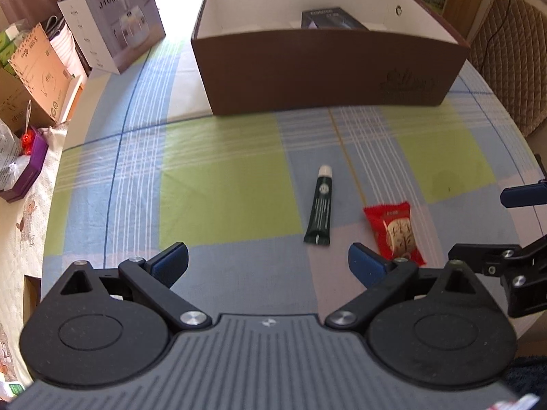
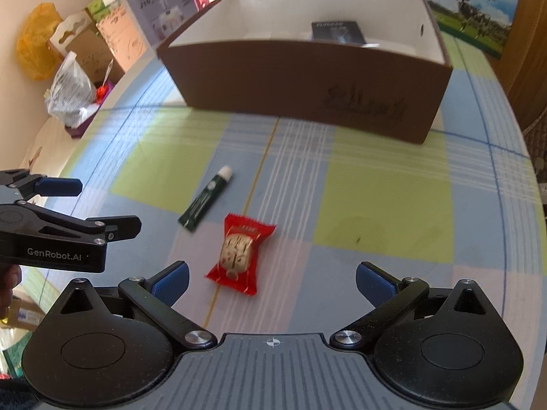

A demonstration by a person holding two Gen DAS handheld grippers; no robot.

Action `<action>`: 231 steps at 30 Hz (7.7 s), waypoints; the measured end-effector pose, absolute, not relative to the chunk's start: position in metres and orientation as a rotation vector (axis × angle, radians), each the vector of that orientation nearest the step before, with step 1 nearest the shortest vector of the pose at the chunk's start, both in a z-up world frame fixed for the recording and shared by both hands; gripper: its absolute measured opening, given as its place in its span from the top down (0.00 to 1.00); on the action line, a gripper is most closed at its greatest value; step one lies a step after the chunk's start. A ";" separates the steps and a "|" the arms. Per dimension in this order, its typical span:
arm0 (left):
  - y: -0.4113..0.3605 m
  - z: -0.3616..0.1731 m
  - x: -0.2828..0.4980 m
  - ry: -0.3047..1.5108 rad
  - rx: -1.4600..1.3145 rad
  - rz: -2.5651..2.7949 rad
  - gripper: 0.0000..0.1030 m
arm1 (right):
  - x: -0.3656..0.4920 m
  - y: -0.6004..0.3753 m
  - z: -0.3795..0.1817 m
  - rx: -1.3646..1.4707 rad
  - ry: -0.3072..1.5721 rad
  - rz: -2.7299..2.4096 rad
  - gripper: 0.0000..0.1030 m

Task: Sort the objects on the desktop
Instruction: 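Withdraw both tools from the box toward the green tube and red snack, then grasp the red-wrapped snack with the right tool while the left tool grasps the green tube, then lift and carry the green tube and red snack over the brown box with both tools, then open both tools to drop the tube and snack into the box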

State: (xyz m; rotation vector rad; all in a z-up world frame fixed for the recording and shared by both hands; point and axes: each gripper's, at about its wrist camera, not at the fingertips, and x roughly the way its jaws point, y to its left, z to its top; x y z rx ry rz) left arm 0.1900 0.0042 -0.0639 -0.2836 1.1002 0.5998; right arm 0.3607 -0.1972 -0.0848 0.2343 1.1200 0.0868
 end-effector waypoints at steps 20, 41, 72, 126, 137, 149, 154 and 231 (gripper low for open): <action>0.011 -0.094 0.189 1.202 -0.304 0.583 0.04 | 0.371 -0.174 -0.116 0.214 1.168 0.092 0.04; 0.029 -0.105 0.191 1.219 -0.311 0.581 0.04 | 0.393 -0.161 -0.136 0.195 1.147 0.143 0.56; 0.020 -0.125 0.250 1.096 -0.181 0.346 0.38 | 0.354 -0.275 -0.136 0.328 1.059 -0.186 0.71; 0.003 -0.127 0.213 1.070 -0.263 0.409 0.87 | 0.353 -0.251 -0.137 0.235 1.048 -0.073 0.76; 0.006 -0.112 0.203 1.039 -0.277 0.406 0.87 | 0.351 -0.244 -0.128 0.249 1.021 -0.051 0.76; 0.011 -0.091 0.206 0.983 -0.270 0.390 0.87 | 0.357 -0.239 -0.115 0.255 0.985 -0.030 0.76; 0.013 -0.080 0.214 0.953 -0.263 0.371 0.87 | 0.364 -0.238 -0.104 0.256 0.962 -0.011 0.76; 0.203 -0.071 0.456 0.925 -0.231 0.401 0.87 | 0.651 -0.354 -0.090 -0.044 0.904 -0.051 0.62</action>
